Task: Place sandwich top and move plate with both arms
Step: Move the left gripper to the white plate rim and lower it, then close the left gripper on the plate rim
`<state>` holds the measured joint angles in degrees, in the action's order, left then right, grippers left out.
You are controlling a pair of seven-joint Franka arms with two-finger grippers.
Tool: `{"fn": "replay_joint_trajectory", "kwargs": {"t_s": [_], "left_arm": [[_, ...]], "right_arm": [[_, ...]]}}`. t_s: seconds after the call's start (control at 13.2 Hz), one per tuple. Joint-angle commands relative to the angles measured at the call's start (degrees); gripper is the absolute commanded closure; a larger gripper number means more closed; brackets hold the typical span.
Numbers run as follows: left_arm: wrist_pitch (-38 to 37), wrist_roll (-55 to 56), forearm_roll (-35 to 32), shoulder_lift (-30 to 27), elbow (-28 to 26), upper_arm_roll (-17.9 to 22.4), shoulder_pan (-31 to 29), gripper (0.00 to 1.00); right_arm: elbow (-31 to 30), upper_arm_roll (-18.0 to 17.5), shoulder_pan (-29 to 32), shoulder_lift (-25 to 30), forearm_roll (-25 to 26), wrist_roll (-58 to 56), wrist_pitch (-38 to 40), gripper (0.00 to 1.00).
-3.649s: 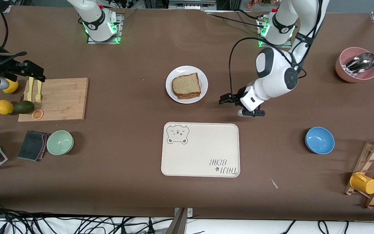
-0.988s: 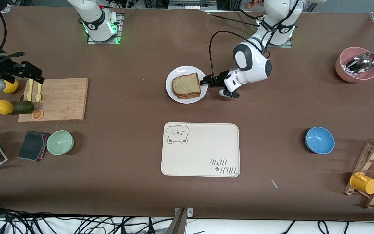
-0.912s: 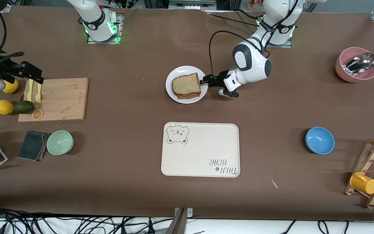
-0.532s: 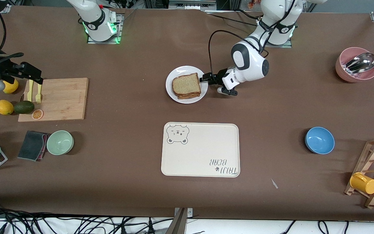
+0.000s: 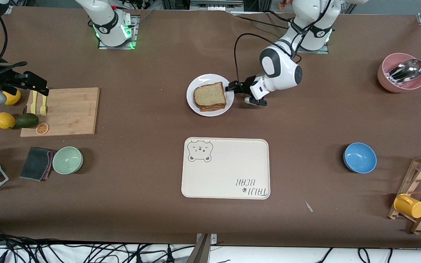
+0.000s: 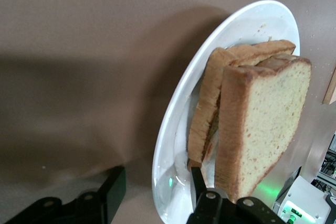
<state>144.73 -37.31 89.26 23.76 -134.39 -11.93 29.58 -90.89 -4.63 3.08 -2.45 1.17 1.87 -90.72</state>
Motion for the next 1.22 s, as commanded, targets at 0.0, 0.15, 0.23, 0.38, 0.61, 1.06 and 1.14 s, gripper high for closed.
{"fn": "replay_joint_trajectory", "kwargs": {"t_s": [0.0, 0.15, 0.23, 0.38, 0.61, 1.06, 1.14], "left_arm": [[0.7, -2.1, 3.7, -0.4, -0.8, 0.1, 1.2, 0.52], [0.7, -2.1, 4.6, -0.3, -0.4, 0.2, 1.7, 0.53], [0.7, -2.1, 4.6, -0.2, -0.4, 0.2, 1.7, 0.52], [0.8, -2.1, 6.1, 0.0, -0.3, 0.2, 1.9, 0.52], [1.0, -2.1, 7.2, 0.1, 0.0, 0.2, 2.8, 0.5], [1.1, -3.2, 7.3, 0.1, 0.1, 0.2, 3.3, 0.88], [1.1, -3.2, 7.3, 0.3, 0.1, 0.2, 3.3, 0.89]], "right_arm": [[1.7, 0.0, 0.4, -0.6, -0.1, -0.6, 1.1, 0.0], [1.6, 0.0, 0.3, -0.6, -0.1, -0.6, 1.5, 0.0], [1.5, 0.0, 0.4, -0.7, -0.1, -0.6, 1.6, 0.0], [1.5, 0.1, 0.6, -0.9, -0.1, -0.6, 1.6, 0.0], [1.8, 0.1, 0.4, -1.1, 0.0, -0.7, 1.6, 0.0], [3.6, 0.1, 0.4, -1.2, 0.0, -0.9, 1.6, 0.0], [3.6, 0.1, 0.5, -1.2, 0.0, -0.9, 1.6, 0.0]]}}
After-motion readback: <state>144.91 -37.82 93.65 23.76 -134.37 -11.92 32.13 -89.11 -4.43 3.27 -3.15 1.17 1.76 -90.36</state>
